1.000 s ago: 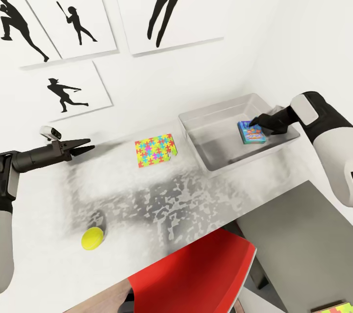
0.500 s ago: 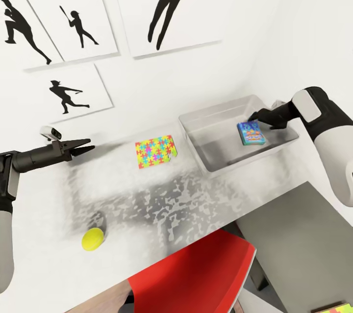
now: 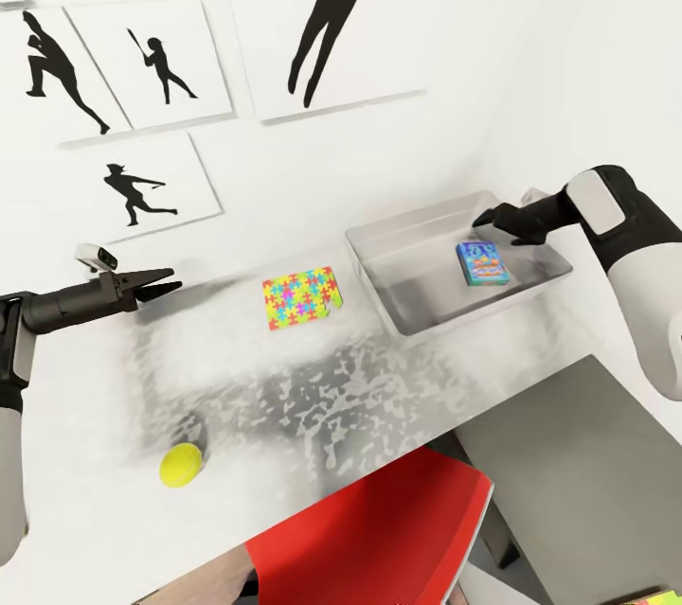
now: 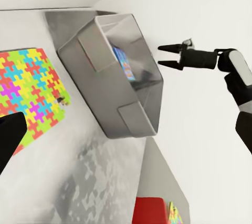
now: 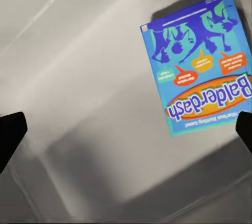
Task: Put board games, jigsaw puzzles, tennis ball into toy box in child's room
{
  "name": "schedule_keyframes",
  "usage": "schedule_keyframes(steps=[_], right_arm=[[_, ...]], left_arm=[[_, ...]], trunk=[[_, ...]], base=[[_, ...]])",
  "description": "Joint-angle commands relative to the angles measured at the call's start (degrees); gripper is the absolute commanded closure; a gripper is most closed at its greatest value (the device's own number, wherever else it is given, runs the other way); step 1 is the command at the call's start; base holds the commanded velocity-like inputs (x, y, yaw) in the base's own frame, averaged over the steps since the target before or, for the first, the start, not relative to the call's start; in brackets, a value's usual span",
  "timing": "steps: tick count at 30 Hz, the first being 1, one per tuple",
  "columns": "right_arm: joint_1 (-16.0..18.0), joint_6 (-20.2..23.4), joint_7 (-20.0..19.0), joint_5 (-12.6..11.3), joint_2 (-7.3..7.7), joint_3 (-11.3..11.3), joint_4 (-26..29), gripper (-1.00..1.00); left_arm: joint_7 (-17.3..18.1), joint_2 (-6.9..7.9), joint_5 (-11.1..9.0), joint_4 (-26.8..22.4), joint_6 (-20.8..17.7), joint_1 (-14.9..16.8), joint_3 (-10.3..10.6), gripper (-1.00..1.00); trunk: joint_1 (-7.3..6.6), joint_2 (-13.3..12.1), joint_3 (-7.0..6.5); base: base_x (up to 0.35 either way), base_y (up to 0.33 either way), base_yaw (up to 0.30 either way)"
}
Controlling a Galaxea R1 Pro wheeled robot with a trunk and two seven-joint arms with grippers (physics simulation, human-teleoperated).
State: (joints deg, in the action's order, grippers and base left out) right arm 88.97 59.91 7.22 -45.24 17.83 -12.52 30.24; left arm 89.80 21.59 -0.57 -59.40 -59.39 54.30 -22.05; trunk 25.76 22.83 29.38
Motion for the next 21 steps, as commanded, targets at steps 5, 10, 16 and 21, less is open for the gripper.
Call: schedule_keyframes(steps=[5, 10, 16, 21], right_arm=[[0.0, 0.1, -1.5, -3.9, 0.13, -0.5, 0.1, -1.0], [-0.2, 0.1, -2.1, -5.8, 0.18, -0.6, 0.1, -1.0], [-0.3, 0.1, -2.3, -6.4, 0.19, -0.5, 0.1, -1.0], [-0.3, 0.1, -3.0, -8.0, 0.19, -0.5, 0.1, -1.0]], left_arm=[[0.2, -0.02, 0.0, 0.0, -0.6, 0.0, 0.0, -1.0], [0.2, 0.0, 0.0, 0.0, -0.6, 0.0, 0.1, -1.0], [0.2, 0.03, 0.0, 0.0, -0.6, 0.0, 0.0, -1.0], [0.2, 0.03, 0.0, 0.0, -0.6, 0.0, 0.0, -1.0]], trunk=[[0.03, 0.1, -0.38], [0.03, 0.1, -0.84], [0.03, 0.1, -1.39], [0.03, 0.1, -1.85]], base=[[-0.172, 0.0, 0.0], [-0.249, 0.0, 0.0], [-0.07, 0.0, -0.002], [-0.015, 0.0, -0.042]])
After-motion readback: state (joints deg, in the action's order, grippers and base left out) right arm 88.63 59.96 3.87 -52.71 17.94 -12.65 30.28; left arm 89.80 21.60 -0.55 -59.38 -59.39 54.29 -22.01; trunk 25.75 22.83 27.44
